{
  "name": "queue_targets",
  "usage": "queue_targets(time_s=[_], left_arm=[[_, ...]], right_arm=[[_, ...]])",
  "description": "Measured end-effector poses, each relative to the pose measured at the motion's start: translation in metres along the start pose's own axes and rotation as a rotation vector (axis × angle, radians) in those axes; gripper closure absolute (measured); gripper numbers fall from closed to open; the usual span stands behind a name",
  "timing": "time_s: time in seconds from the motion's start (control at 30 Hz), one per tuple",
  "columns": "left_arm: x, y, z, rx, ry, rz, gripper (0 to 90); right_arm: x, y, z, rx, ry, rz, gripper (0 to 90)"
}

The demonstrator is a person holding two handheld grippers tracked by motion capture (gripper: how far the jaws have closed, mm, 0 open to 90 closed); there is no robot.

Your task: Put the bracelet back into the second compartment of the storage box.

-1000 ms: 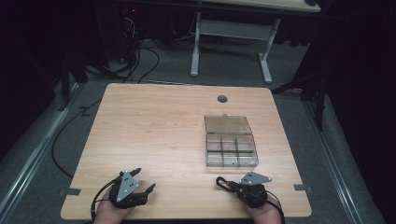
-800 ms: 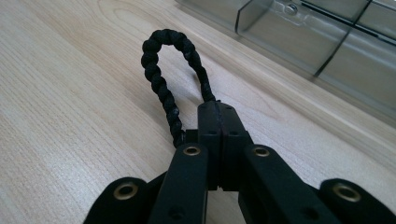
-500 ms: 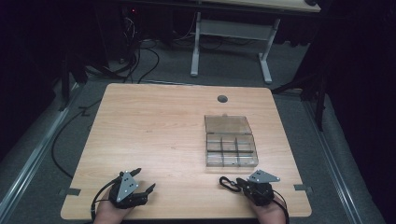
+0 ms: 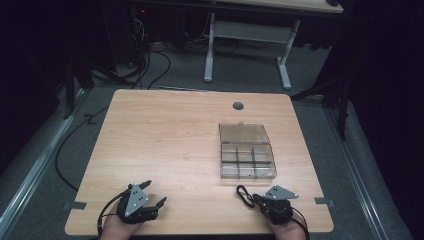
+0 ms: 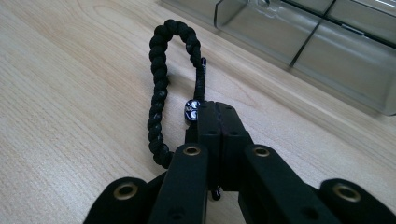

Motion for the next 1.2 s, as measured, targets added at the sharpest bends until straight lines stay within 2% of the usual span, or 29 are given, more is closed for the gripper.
queue_targets(time_s=[0.17, 0.33, 0.53, 0.63, 0.67, 0.83, 0.87, 0.9, 1.2], left_arm=[[0.0, 0.0, 0.0, 0.0, -0.003, 0.0, 25.5], [-0.001, 0.0, 0.001, -0.013, -0.004, -0.014, 25.4], [-0.002, -0.001, 0.0, -0.009, 0.004, -0.019, 25.3], [-0.002, -0.001, -0.001, -0.002, 0.008, -0.018, 25.3], [-0.002, -0.001, -0.001, -0.001, 0.009, -0.017, 25.3], [-0.001, 0.0, -0.001, 0.001, 0.004, -0.01, 25.4], [-0.001, 0.0, -0.001, 0.001, 0.004, -0.01, 25.5], [-0.001, 0.0, -0.001, 0.003, 0.004, -0.01, 25.5], [-0.002, 0.0, -0.002, 0.011, 0.01, -0.012, 25.4]], right_arm=[[0.0, 0.0, -0.005, 0.024, 0.009, -0.002, 89.9], [0.0, -0.001, -0.014, 0.078, 0.015, -0.002, 87.5], [0.004, -0.004, -0.016, 0.082, 0.017, 0.063, 86.2], [0.004, -0.006, -0.018, 0.071, 0.021, 0.118, 84.5], [0.004, -0.008, -0.021, 0.063, 0.026, 0.156, 84.7], [0.005, -0.009, -0.023, 0.074, 0.018, 0.223, 85.3], [0.005, -0.009, -0.023, 0.074, 0.018, 0.223, 85.3], [0.005, -0.008, -0.023, 0.063, 0.019, 0.251, 84.9], [0.004, -0.009, -0.026, 0.059, 0.002, 0.347, 82.5]])
Point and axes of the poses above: each handheld gripper's, and its own axes: x roughly forward along the jaws, y roughly out of its underside, z roughly to its left, the point moved 9 cm from there along x, roughly forward along the jaws, and after that the axes turned 10 degrees about y, right-handed, at the moved point
